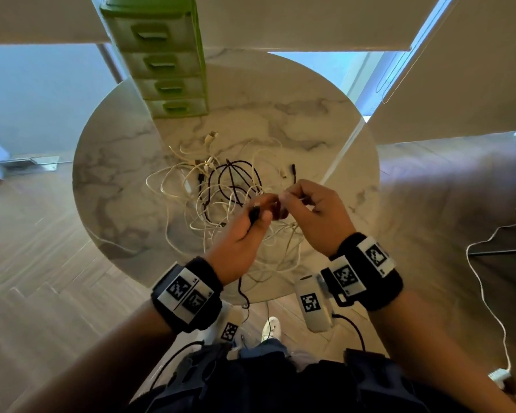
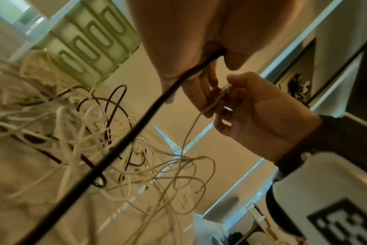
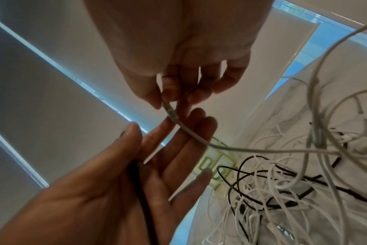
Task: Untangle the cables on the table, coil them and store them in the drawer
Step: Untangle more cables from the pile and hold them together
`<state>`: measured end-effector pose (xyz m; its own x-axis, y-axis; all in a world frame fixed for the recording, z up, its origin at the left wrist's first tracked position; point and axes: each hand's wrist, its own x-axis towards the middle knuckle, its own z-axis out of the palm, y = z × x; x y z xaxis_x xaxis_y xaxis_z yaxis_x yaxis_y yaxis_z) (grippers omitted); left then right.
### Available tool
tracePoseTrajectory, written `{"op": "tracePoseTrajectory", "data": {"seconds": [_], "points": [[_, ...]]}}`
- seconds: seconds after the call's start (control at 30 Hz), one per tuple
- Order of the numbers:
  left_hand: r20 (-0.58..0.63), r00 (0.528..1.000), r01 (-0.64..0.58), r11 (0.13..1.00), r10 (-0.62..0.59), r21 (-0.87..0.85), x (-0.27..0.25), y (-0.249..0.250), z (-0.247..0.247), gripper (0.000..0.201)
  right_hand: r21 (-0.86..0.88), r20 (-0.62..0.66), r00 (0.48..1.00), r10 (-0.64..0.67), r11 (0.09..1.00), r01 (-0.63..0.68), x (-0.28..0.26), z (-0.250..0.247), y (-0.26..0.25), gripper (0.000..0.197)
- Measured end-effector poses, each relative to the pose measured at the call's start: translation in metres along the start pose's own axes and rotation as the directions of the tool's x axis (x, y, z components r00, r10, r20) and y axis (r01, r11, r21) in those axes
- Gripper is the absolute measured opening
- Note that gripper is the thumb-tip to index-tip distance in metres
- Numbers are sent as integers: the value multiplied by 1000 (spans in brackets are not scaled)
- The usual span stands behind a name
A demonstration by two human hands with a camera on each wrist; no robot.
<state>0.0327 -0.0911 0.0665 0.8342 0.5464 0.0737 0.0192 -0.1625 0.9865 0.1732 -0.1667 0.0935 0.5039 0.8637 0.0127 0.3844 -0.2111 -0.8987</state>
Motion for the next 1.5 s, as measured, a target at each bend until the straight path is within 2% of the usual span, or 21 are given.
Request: {"op": "tracePoseTrajectory", "data": {"seconds": [0.1, 0.17, 0.23, 0.33, 0.4, 0.5, 0.57, 0.67, 0.77, 0.9, 0.97, 1.03, 1.13, 1.17, 1.23, 1.3, 1.4, 1.5], "points": [[-3, 998, 67, 991, -67, -114, 6, 3, 4, 24, -12, 4, 998, -69, 998, 69, -1, 3, 3, 15], [-17, 993, 113, 977, -118, -178, 7, 4, 6, 24, 107, 46, 999, -6, 994, 1, -10, 9, 12, 10], [-52, 982, 166, 959, -182, -229, 7, 2, 7, 26, 171, 132, 986, 105, 977, -127, -29, 25, 29, 16], [-107, 962, 204, 924, -250, -324, 4, -4, 4, 27, -24, 306, 915, 263, 963, -269, -55, 54, 70, 40], [-94, 954, 228, 890, -286, -395, 0, -8, 3, 27, -131, 361, 898, 253, 967, -220, -55, 65, 98, 44], [-74, 931, 294, 856, -357, -425, -10, -11, 0, 30, -143, 265, 937, 228, 970, -196, -26, 64, 115, 29], [-65, 917, 328, 835, -394, -441, -16, -13, -3, 31, -148, 214, 952, 221, 970, -192, 1, 56, 114, 27], [-57, 899, 356, 802, -434, -479, -18, -12, -10, 31, -233, 273, 957, 94, 972, -29, 37, 46, 105, 24], [-10, 905, 357, 769, -426, -530, -14, -7, -19, 25, -201, 292, 955, 55, 980, 6, 63, 39, 93, 25], [56, 915, 333, 669, -400, -664, -13, -2, -32, 24, -34, 200, 976, 88, 996, -83, 92, 26, 78, 22], [80, 911, 337, 620, -404, -709, -17, -2, -39, 28, 1, 153, 977, 147, 989, -149, 106, 12, 77, 30], [95, 906, 349, 598, -413, -722, -21, -4, -44, 31, -18, 164, 968, 189, 982, -189, 117, -1, 80, 42], [103, 886, 393, 616, -452, -682, -25, -8, -51, 29, -71, 259, 948, 186, 982, -174, 124, -4, 77, 32], [86, 880, 411, 659, -467, -630, -25, -10, -51, 28, -45, 275, 944, 180, 984, -174, 124, -2, 76, 29], [-1, 875, 441, 797, -484, -413, -24, -12, -46, 25, 37, 300, 942, 151, 985, -170, 121, 0, 74, 32], [-115, 873, 449, 873, -474, -190, -22, -17, -36, 19, 72, 326, 932, 160, 978, -194, 116, 0, 73, 32], [-271, 869, 418, 907, -414, -46, -12, -29, -23, 15, 66, 365, 908, 205, 967, -244, 103, 1, 71, 25], [-322, 877, 398, 915, -356, 73, 0, -38, -10, 14, 123, 343, 912, 226, 951, -282, 91, 3, 76, 24]]}}
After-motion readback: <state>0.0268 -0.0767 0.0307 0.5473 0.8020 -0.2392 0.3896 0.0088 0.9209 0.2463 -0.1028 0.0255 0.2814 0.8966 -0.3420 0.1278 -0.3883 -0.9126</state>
